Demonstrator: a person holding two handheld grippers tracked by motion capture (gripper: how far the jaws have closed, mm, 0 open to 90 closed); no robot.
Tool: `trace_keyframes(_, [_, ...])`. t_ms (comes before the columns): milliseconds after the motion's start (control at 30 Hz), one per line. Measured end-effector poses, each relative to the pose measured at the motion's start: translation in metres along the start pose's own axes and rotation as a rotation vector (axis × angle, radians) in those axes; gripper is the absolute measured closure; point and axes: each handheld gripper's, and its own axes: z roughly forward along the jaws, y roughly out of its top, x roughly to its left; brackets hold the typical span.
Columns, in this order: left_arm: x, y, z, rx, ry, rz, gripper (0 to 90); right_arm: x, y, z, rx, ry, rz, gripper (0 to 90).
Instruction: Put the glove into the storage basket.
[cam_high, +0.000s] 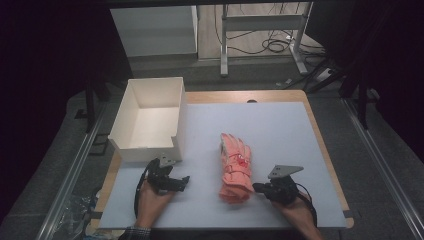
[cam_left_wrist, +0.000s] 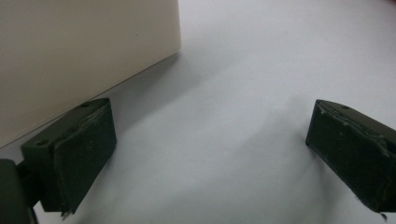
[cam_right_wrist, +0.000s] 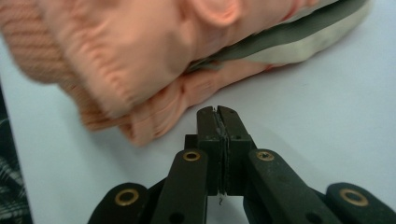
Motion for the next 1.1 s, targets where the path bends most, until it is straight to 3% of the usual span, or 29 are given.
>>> trace_keyframes(467, [0.000, 0.000, 0.000, 0.000, 0.000, 0.000, 1.7, 0.017, 0.001, 0.019, 0.017, 0.058, -0.017, 87.2])
trace_keyframes(1100, [0.000, 0.000, 0.000, 0.000, 0.000, 0.000, 1.7, 0.031, 0.022, 0.048, 0.018, 0.063, -0.038, 86.2])
